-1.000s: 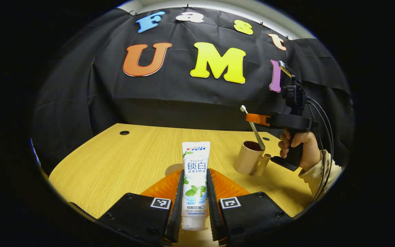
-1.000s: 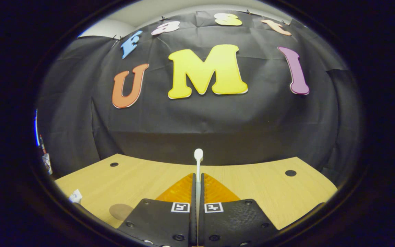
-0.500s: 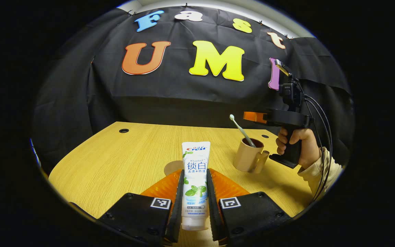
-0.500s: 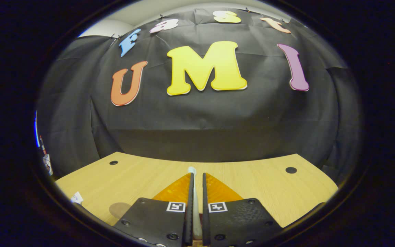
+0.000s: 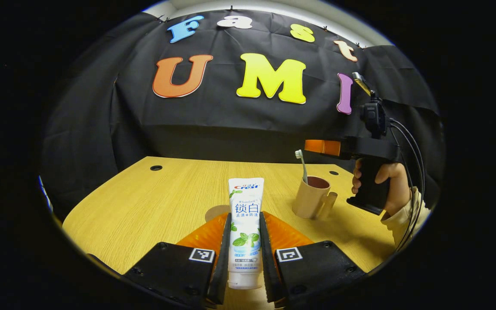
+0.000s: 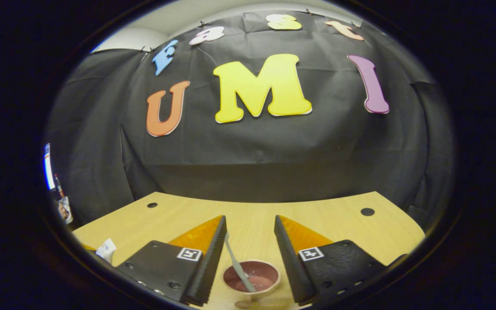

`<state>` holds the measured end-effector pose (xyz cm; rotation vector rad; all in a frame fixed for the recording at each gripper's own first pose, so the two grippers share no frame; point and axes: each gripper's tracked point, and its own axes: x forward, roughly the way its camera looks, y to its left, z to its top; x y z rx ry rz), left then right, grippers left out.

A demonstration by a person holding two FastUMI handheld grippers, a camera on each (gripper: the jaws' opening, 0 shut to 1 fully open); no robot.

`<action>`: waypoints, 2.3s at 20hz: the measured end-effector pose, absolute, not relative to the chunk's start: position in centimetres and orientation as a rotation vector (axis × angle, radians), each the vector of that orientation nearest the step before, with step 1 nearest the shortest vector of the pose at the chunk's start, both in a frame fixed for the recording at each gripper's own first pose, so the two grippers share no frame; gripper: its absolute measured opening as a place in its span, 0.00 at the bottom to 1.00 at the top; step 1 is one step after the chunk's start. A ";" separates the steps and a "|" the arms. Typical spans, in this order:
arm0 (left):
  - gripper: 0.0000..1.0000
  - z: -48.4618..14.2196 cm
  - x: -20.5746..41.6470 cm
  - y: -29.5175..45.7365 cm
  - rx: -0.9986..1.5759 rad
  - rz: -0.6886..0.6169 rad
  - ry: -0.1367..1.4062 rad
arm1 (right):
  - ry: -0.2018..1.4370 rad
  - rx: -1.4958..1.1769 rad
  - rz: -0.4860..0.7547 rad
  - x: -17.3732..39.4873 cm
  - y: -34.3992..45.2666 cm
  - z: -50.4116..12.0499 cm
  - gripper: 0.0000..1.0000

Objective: Put the toothbrush and toothpaste on the desktop into the cup, then pick up the cup and place it on the coaster on the desktop.

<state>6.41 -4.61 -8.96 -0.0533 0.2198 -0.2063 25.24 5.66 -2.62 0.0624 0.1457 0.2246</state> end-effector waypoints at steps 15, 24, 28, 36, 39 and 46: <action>0.38 -3.6 12.3 -12.0 -0.088 -0.223 0.103 | 0.057 -0.055 0.188 13.9 -2.0 -4.5 0.96; 0.38 0.6 17.1 -20.3 -0.124 -0.388 -0.003 | 0.143 0.065 0.207 12.2 -5.9 -8.8 0.96; 0.38 0.0 18.7 -23.6 -0.149 -0.470 -0.010 | 0.116 0.088 0.195 12.1 -7.6 -8.1 0.94; 0.38 -2.1 20.6 -25.4 -0.081 -0.511 -0.051 | 0.143 0.147 0.208 12.9 -8.5 -9.0 0.95; 0.39 -2.7 21.4 -25.5 -0.070 -0.511 -0.045 | 0.162 0.161 0.212 13.0 -8.4 -9.6 0.95; 0.42 -3.4 21.5 -24.6 -0.016 -0.482 -0.074 | 0.177 0.171 0.214 13.2 -8.4 -9.8 0.96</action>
